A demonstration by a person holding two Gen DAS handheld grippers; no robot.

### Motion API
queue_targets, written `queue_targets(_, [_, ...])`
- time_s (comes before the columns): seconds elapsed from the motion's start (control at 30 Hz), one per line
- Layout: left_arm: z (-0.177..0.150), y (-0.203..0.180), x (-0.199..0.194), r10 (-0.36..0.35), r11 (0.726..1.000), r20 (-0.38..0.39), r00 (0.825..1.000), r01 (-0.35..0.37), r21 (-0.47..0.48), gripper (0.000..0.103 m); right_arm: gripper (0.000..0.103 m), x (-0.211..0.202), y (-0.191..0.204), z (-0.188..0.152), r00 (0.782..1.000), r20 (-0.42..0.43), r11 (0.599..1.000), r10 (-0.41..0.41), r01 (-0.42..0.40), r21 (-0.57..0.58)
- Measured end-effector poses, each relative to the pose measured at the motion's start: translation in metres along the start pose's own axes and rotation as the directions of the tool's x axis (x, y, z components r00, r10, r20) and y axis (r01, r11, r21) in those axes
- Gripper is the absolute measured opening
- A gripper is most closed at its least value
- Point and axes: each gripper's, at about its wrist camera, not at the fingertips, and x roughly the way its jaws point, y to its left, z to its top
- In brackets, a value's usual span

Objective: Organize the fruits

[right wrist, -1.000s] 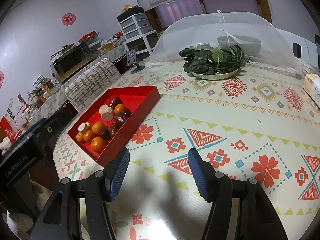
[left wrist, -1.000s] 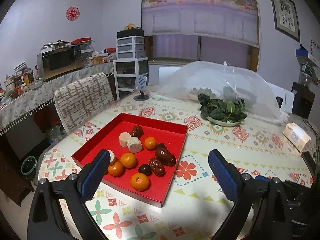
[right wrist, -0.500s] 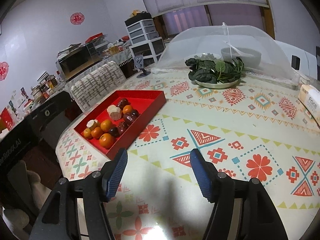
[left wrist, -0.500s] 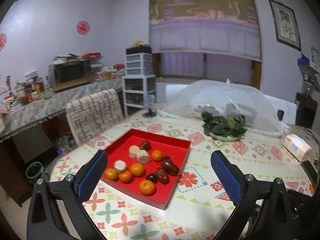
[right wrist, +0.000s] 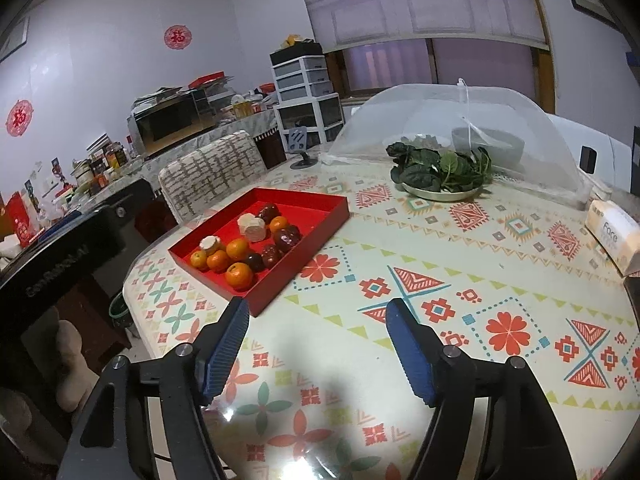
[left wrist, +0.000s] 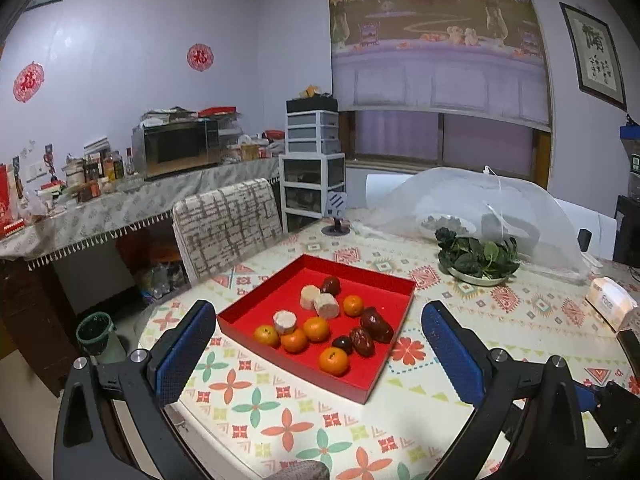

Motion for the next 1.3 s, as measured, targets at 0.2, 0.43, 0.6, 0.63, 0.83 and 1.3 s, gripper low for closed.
queue_targets(0.2, [-0.004,0.01,0.011,-0.043,0.998,-0.051,0.998,0.041,-0.041,0.103,0.077,0.007,0.011,-0.005,1.0,-0.022,1.0,0.012,-0.012,-0.018])
queue_targets(0.43, [-0.011,0.016,0.031,-0.081,0.994,-0.122,0.989,0.071,-0.085,0.103,0.078,0.02,0.017,-0.009,0.998,-0.053,0.999,0.016,-0.018,-0.028])
queue_targets(0.6, [-0.015,0.022,0.044,-0.097,0.99,-0.157,0.983,0.079,-0.116,0.103,0.078,0.029,0.018,-0.013,0.997,-0.076,1.0,0.015,-0.017,-0.023])
queue_targets(0.63, [-0.016,0.023,0.045,-0.096,0.99,-0.161,0.982,0.077,-0.119,0.103,0.078,0.031,0.018,-0.013,0.997,-0.079,1.0,0.015,-0.017,-0.024])
queue_targets(0.83, [-0.018,0.027,0.054,-0.091,0.989,-0.174,0.98,0.068,-0.13,0.103,0.078,0.038,0.022,-0.016,0.996,-0.092,0.999,0.01,-0.014,-0.043])
queue_targets(1.3, [0.003,0.058,0.081,0.008,0.984,-0.165,0.986,-0.037,-0.173,0.103,0.079,0.051,0.003,-0.016,0.995,-0.101,1.0,0.0,0.0,0.001])
